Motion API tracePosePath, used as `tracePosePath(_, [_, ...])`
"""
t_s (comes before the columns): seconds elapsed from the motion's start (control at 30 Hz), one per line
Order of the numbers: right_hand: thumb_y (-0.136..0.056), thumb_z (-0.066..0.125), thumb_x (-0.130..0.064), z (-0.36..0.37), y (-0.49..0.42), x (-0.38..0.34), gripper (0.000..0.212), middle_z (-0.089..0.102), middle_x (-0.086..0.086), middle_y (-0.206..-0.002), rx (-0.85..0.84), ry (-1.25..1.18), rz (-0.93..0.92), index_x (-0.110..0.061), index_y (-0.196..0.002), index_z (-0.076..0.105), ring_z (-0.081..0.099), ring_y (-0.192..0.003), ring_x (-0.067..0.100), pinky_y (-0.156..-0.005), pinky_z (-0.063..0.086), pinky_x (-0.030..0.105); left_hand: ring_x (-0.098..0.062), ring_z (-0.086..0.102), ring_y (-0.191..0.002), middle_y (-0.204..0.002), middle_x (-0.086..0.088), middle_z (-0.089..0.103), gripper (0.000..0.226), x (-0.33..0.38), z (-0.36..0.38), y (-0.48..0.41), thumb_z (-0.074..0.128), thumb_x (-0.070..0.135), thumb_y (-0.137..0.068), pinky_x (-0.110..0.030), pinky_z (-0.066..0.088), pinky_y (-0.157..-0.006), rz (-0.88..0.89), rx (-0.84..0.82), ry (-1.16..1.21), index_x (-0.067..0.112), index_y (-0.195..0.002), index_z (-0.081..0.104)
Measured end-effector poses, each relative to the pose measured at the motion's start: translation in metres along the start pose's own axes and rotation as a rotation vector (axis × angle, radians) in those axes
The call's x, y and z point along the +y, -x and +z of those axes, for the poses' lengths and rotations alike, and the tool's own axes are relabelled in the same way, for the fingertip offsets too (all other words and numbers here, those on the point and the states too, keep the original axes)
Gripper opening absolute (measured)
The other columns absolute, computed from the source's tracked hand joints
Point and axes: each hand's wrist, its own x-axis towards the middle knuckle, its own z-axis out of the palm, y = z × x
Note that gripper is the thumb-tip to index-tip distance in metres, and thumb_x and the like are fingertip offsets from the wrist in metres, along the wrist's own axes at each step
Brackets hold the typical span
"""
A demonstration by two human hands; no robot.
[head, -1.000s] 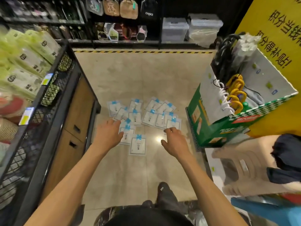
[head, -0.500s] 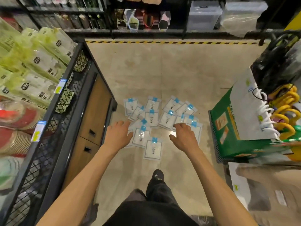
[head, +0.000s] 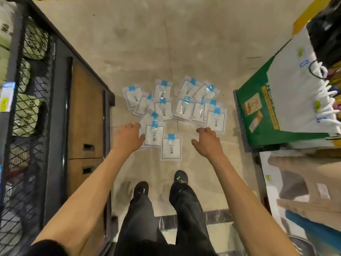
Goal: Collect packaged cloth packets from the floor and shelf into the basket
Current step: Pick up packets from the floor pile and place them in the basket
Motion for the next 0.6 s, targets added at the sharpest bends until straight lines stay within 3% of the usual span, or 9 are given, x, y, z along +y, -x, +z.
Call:
tracePosePath(0.2, [-0.099,0.054,-0.033,0.101,-0.078,0.009,0.053,0.042,0.015,-0.144,-0.012,-0.055,0.098,-0.011,-0.145,0.040,0.038,-0.132,0.034,-0.102,0.037,0.044,-0.038,0.052,-0.120,-0.130,-0.018,0.055,0.052,-0.032,0.096,-0.095,0.051,0.043,-0.100,-0.050,0.047,-0.094,0.042,-0.023,0.043,0.012,-0.141,0.046])
tracePosePath(0.6, [-0.098,0.056,-0.034,0.392,-0.275,0.079,0.058,0.041,0.018,-0.144,-0.062,-0.120,0.255,-0.008,-0.146,0.038,0.039,-0.131,0.036,-0.101,0.039,0.043,-0.039,0.045,-0.127,-0.140,-0.019,0.047,0.053,-0.103,0.382,-0.290,0.050,0.042,-0.101,-0.049,0.041,-0.099,0.028,-0.108,0.038,0.011,-0.143,0.042])
